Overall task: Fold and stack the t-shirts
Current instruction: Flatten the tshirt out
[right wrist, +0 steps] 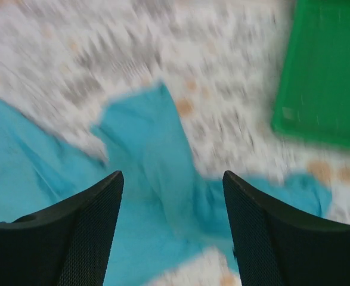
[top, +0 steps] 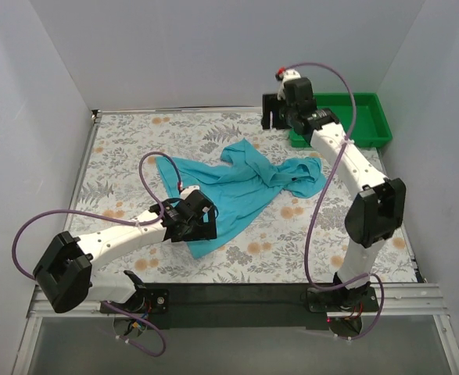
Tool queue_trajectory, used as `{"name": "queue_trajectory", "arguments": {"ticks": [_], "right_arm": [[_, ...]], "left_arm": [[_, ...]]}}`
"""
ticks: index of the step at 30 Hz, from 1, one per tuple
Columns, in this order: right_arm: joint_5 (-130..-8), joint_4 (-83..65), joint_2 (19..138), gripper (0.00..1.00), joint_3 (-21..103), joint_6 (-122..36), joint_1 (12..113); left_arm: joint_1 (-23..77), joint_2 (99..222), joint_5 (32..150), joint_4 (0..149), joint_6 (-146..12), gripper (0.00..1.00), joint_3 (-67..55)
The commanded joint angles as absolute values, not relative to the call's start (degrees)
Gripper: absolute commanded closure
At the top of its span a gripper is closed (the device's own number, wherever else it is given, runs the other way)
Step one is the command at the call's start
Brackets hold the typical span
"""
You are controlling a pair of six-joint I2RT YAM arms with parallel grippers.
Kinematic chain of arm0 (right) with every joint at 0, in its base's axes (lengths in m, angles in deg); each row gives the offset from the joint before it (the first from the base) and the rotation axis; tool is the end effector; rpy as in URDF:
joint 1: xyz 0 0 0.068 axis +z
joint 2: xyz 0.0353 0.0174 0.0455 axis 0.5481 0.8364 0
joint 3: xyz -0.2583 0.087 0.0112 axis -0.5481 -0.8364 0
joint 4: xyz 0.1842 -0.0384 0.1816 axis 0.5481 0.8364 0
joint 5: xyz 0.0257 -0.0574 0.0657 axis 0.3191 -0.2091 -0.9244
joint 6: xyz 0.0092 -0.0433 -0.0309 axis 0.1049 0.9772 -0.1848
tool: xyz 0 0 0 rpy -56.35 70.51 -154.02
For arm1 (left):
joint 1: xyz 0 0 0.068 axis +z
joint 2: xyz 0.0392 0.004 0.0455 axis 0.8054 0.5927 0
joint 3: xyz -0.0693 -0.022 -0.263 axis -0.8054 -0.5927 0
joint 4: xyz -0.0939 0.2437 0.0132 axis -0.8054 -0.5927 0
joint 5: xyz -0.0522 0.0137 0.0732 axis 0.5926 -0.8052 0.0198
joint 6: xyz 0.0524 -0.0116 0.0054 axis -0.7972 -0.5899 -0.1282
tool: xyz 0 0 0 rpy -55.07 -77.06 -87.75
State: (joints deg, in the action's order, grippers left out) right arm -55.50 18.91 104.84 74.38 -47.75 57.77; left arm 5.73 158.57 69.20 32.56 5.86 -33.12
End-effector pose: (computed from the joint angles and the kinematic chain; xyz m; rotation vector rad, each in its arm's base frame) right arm 0.4007 0.1792 0.3837 -0.1727 2.0442 0.2948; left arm 0.1605 -0.1655 0.2021 -0.9132 2.5967 -0.3567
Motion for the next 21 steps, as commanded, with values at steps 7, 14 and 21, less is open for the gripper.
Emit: {"name": "queue_trajectory", "arguments": {"ticks": [7,14,21], "right_arm": [[-54.95,15.29,87.82,0.44,35.16,-46.55,42.83],[-57.06,11.69,91.16,0.46,32.08,-45.85,37.02],[-57.51,10.10,97.74,0.45,34.71,-45.67,34.91]], "left_arm": [[5.57,162.61,71.65,36.76,6.19,0.20,-35.59],[5.57,166.74,70.51,36.94,6.01,0.25,-35.15],[5.49,169.47,69.89,36.41,6.80,0.37,-36.20]]}}
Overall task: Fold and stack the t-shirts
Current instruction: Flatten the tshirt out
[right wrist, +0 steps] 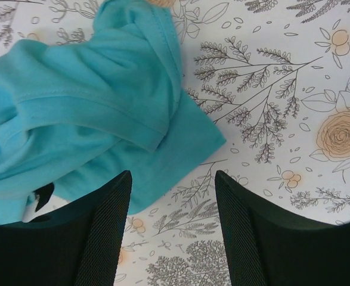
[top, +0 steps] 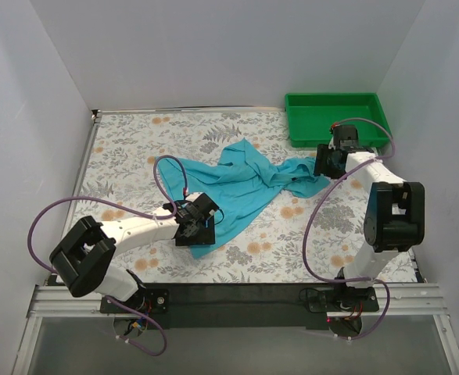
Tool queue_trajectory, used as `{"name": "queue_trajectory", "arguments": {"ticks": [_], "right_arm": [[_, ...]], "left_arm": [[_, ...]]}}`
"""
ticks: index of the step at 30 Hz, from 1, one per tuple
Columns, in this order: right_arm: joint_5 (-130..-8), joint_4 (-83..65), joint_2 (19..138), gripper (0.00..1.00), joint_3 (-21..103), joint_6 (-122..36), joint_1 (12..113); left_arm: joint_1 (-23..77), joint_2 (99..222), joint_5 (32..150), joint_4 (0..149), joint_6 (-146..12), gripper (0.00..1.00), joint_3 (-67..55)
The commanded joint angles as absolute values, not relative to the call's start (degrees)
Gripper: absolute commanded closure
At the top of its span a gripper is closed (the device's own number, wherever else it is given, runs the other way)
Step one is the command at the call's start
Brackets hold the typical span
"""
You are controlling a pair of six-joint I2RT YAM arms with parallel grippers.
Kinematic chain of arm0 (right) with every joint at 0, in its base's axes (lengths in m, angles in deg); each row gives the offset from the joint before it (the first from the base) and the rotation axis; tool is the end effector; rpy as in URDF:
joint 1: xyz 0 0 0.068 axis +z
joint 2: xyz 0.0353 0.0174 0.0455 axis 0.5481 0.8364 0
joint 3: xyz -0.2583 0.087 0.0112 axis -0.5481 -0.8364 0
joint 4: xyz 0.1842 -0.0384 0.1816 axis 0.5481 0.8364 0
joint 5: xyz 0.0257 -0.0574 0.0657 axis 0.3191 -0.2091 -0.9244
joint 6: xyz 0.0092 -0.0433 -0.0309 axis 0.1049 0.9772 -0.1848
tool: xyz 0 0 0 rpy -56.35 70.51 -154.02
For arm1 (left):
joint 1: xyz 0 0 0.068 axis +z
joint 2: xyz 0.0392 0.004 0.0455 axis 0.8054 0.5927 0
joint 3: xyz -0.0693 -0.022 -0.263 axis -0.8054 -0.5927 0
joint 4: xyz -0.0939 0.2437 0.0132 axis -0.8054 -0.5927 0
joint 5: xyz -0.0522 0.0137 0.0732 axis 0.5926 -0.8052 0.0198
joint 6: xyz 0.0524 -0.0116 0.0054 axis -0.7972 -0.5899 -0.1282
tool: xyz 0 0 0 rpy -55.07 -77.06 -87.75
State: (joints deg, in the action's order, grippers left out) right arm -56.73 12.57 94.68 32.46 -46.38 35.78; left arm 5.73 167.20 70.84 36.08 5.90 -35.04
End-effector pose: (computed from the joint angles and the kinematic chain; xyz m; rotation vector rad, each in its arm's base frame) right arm 0.3616 0.0134 0.2184 0.1954 2.4733 0.0007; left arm 0.1668 -0.1739 0.1624 -0.9183 2.6879 -0.2216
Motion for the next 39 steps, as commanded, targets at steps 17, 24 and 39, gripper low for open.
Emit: {"name": "queue_trajectory", "arguments": {"ticks": [17,24,39], "right_arm": [[-53.02,9.93,106.19,0.60,34.54,-42.16,34.90],[-53.55,16.42,102.86,0.99,32.70,-43.65,34.90],[-57.23,27.94,78.69,0.99,17.86,-52.00,33.94]], "left_arm": [[5.66,171.41,65.94,34.04,7.42,0.91,-38.41],[13.30,162.48,66.63,30.95,4.44,1.00,-37.00],[37.11,160.95,64.00,22.70,-13.15,1.00,-21.17]]}}
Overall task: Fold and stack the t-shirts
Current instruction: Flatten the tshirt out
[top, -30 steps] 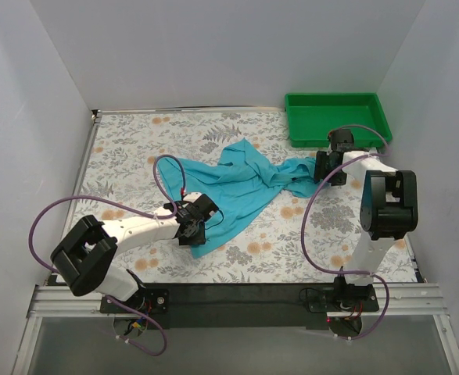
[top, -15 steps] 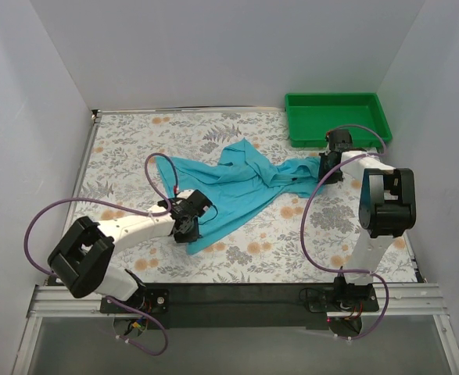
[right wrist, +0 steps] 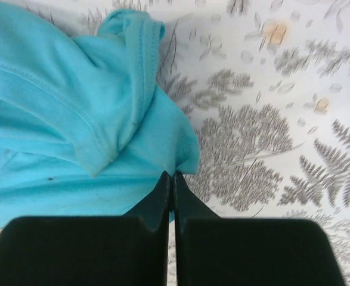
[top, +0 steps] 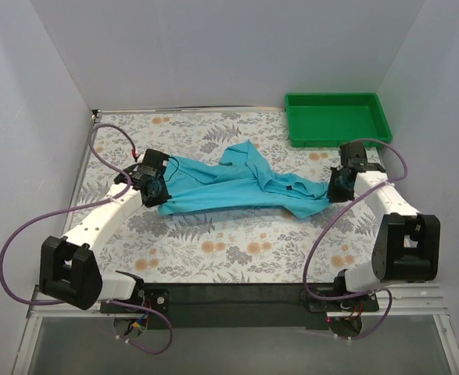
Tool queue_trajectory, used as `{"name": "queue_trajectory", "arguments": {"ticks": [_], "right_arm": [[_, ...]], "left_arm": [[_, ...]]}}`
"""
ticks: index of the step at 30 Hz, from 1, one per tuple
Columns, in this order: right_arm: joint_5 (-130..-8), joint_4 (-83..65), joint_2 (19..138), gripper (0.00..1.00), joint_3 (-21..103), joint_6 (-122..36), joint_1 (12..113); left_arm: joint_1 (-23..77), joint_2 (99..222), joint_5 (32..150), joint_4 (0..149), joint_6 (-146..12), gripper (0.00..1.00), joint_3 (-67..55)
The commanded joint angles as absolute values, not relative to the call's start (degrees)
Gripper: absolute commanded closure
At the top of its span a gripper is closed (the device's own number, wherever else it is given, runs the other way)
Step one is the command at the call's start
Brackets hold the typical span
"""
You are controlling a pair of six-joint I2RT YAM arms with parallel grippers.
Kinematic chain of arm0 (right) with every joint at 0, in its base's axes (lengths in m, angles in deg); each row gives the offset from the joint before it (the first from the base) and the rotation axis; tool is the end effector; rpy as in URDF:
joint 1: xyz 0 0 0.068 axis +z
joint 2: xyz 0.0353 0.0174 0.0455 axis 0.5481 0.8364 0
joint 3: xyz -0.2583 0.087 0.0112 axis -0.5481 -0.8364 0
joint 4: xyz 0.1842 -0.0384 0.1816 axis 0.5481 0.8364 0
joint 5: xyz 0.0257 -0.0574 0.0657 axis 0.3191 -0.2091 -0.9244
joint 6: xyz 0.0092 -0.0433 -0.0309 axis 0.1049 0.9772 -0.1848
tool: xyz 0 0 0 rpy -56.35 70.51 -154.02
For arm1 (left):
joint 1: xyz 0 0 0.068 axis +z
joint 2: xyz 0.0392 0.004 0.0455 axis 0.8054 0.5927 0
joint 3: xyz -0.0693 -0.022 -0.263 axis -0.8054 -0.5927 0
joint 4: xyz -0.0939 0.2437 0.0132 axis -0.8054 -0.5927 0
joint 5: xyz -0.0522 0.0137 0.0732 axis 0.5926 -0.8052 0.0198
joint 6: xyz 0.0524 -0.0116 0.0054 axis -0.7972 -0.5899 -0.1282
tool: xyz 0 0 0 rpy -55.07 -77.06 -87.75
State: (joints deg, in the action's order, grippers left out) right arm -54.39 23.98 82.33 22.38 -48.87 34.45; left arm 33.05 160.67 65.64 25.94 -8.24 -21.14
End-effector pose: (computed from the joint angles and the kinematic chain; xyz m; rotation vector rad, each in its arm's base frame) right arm 0.2930 0.0021 0.2196 0.2999 2.6167 -0.0711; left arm 0.2400 -0.0792 0.2505 -1.1741 2.3454 -0.1417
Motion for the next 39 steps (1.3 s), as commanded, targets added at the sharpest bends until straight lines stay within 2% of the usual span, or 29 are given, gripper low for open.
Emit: {"name": "queue_trajectory", "arguments": {"ticks": [1,5,12,13,14,15,16,17,18,19,20,23,26,29,34,39], "right_arm": [[-58.20,27.86,77.46,0.99,14.71,-52.44,33.94],[-63.63,28.12,71.23,0.99,8.11,-52.88,33.76],[-67.61,31.98,61.21,0.99,3.43,-54.28,33.85],[-67.79,33.21,60.41,0.97,3.25,-54.29,33.85],[-68.66,34.96,57.53,0.79,3.43,-53.15,33.76],[-69.02,35.24,55.67,0.72,3.86,-51.66,33.85],[-69.02,35.24,55.65,0.72,3.87,-51.65,33.85],[-70.24,35.33,54.26,0.68,4.48,-49.91,33.76],[-71.21,35.33,53.64,0.60,5.53,-49.28,33.85],[-72.09,35.33,53.11,0.57,6.23,-48.84,33.76],[-74.01,34.98,52.50,0.51,6.68,-48.23,33.85],[-73.68,34.89,53.10,0.45,8.61,-47.61,33.85],[-74.11,34.63,54.59,0.44,9.49,-46.55,33.85],[-74.82,34.19,55.56,0.44,9.14,-45.76,34.20],[-73.86,34.18,56.88,0.45,9.40,-44.45,34.29],[-73.07,34.01,57.85,0.43,8.79,-44.27,34.38]], "left_arm": [[37.99,160.86,65.05,23.48,-13.67,1.00,-21.87],[39.85,162.35,68.99,25.86,-14.29,1.00,-23.99],[39.85,164.99,76.03,25.08,-12.80,0.98,-23.29],[39.85,165.34,76.91,23.94,-12.80,0.94,-23.20],[39.85,164.39,77.97,21.67,-12.71,0.75,-22.15],[39.85,162.20,77.80,21.21,-12.80,0.52,-21.71],[39.85,162.18,77.45,21.12,-12.80,0.52,-21.36],[39.85,160.00,77.45,21.29,-12.89,0.36,-20.83],[39.85,159.20,77.62,21.55,-12.89,0.32,-20.39],[39.85,158.67,78.84,22.51,-12.71,0.29,-19.34],[39.68,158.14,79.46,23.22,-12.62,0.28,-18.98],[39.50,160.58,81.84,27.35,-11.31,0.28,-18.54],[38.45,164.54,82.55,31.74,-10.43,0.29,-17.75],[38.09,171.65,83.87,35.61,-9.99,0.38,-15.48],[38.09,180.79,79.74,40.18,-9.81,0.63,-12.39],[38.00,186.34,79.47,42.21,-9.46,0.65,-11.25]]}}
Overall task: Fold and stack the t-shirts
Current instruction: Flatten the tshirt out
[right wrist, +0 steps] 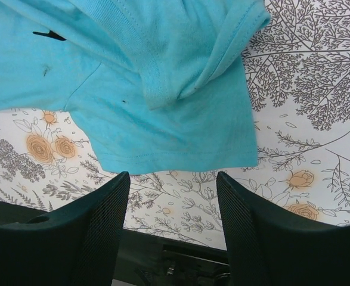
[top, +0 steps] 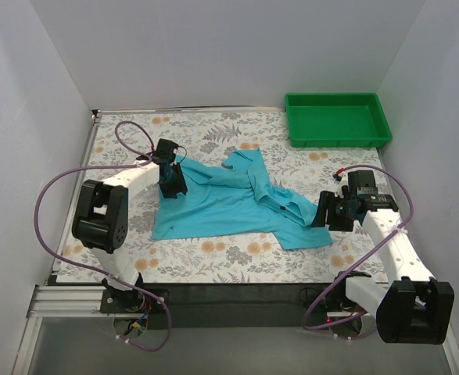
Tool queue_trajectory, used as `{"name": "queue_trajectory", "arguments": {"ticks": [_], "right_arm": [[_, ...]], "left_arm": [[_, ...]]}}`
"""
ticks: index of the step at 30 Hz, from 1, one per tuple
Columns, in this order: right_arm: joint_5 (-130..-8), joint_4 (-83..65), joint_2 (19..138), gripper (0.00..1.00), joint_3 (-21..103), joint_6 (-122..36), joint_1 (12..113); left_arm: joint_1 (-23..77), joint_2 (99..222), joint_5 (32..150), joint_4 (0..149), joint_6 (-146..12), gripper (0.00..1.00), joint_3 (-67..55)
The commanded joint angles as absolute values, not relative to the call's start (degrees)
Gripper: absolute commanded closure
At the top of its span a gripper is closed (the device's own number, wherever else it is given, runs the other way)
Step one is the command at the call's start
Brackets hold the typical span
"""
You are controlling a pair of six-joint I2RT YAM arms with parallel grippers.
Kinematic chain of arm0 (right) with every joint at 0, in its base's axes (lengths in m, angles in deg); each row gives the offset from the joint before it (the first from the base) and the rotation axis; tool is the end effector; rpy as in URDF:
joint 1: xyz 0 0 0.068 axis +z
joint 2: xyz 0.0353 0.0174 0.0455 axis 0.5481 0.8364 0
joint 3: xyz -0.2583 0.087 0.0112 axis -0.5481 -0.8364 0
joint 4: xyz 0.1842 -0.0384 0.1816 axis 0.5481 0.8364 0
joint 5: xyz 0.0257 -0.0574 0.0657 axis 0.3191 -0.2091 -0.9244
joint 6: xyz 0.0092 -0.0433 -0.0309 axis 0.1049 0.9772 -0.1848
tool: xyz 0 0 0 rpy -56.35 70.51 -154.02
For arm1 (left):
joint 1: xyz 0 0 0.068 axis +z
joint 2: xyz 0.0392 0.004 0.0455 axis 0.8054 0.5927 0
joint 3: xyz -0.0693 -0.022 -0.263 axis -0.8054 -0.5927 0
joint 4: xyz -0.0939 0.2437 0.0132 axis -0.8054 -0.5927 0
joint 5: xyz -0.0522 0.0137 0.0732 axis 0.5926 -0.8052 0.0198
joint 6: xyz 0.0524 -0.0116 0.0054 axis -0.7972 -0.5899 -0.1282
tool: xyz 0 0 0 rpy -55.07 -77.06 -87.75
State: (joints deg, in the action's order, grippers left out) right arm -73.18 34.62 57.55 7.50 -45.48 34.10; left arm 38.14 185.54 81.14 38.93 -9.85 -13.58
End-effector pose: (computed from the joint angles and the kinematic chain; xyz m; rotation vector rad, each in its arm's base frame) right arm 0.1901 0.0104 0.2281 0.1238 2.6559 0.3396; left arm 0.3294 -0.0905 0.1756 -1.2672 2.5358 -0.3225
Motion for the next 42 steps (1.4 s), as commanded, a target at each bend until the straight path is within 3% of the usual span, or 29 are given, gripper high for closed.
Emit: {"name": "queue_trajectory", "arguments": {"ticks": [1,10,15,19,23,26,29,35,42], "right_arm": [[-72.71,34.10,58.20,0.43,8.62,-44.35,34.29],[-70.51,33.22,61.19,0.41,9.84,-44.27,34.29],[-69.64,31.46,64.44,0.37,11.33,-44.62,34.29],[-69.28,30.32,66.02,0.33,13.53,-44.71,34.29],[-69.20,30.23,66.29,0.26,14.41,-44.88,34.38],[-69.11,30.14,65.50,0.22,13.98,-44.88,34.29],[-68.32,30.23,64.01,0.16,13.36,-45.14,34.29],[-68.31,30.32,61.72,0.14,10.81,-45.76,34.29],[-71.48,30.32,61.63,0.16,8.79,-44.62,34.29]], "left_arm": [[38.00,187.13,78.77,42.99,-9.20,0.66,-11.33],[38.18,196.53,73.06,47.39,-9.28,0.68,-6.70],[38.88,202.78,72.26,47.31,-10.07,0.62,1.22],[39.50,204.19,71.91,44.59,-10.86,0.48,6.94],[39.85,196.40,70.07,42.39,-11.66,0.19,5.02],[40.72,189.11,68.75,38.44,-9.38,0.02,-0.24],[41.86,182.85,68.31,35.36,-7.18,0.02,-9.02],[43.45,166.50,67.78,33.60,-2.17,0.02,-26.08],[44.60,162.44,67.78,35.87,1.00,0.16,-34.01]]}}
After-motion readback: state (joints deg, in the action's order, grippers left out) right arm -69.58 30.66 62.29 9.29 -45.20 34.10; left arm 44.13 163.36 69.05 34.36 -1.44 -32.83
